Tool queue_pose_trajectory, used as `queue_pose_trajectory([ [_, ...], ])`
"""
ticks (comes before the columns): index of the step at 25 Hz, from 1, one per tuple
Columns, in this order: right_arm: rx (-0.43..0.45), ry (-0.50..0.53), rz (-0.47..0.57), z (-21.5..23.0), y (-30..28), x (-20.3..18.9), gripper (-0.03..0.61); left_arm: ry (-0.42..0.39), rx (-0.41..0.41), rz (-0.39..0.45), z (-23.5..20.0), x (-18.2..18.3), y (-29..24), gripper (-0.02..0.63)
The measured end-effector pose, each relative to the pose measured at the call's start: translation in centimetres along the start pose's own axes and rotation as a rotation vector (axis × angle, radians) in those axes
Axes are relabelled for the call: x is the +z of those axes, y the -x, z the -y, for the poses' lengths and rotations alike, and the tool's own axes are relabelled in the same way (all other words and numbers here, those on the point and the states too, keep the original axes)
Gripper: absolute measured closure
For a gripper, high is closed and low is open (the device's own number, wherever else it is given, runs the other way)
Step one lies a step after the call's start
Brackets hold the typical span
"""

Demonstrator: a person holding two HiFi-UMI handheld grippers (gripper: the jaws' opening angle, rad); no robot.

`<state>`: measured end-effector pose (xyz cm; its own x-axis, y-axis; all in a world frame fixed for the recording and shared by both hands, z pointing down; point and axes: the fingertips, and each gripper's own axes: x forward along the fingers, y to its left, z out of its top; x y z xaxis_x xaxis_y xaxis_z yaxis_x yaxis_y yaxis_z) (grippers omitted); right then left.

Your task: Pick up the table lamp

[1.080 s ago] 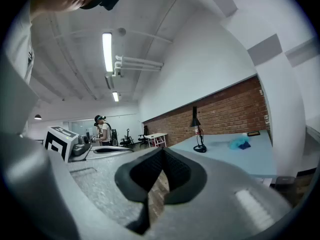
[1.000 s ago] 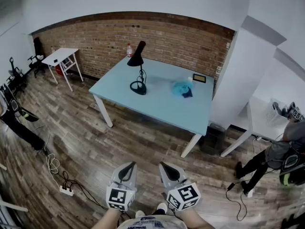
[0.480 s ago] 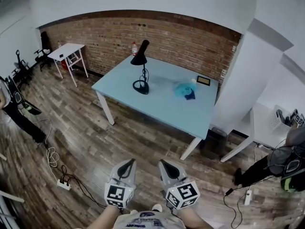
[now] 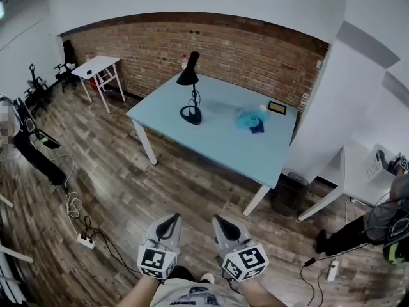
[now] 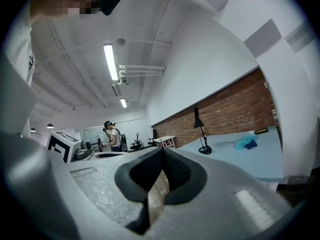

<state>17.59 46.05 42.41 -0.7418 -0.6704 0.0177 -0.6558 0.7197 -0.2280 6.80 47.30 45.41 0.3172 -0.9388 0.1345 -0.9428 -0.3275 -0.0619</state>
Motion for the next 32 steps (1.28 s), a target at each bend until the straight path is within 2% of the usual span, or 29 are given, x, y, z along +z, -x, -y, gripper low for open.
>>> queue_pose_trajectory([
  [2,0.003,-0.004,-0.001,0.5,0.3,0.0,0.580,0.000,0.021,0.001,0.2,0.1,-0.2,0.623],
  [6,0.002,0.052,-0.029,1.1,0.9,-0.3,0.580,0.006,0.030,0.015,1.0,0.5,-0.8,0.623],
  [13,0.025,0.029,-0.080,1.8,-0.2,-0.9,0.580,0.034,0.015,0.007,1.2,-0.1,-2.3,0.623],
  [17,0.026,0.026,-0.090,2.4,-1.9,-1.4,0.580,0.042,0.029,0.007,-0.5,-0.6,-3.3,0.623],
  [24,0.013,0.017,-0.092,3.7,-6.6,-1.8,0.580,0.046,0.007,-0.001,-4.1,-1.4,-6.5,0.623],
  [32,-0.050,-0.003,-0.110,6.4,-15.6,-1.5,0.580,0.043,-0.054,-0.005,-11.2,-1.2,-12.8,0.623],
])
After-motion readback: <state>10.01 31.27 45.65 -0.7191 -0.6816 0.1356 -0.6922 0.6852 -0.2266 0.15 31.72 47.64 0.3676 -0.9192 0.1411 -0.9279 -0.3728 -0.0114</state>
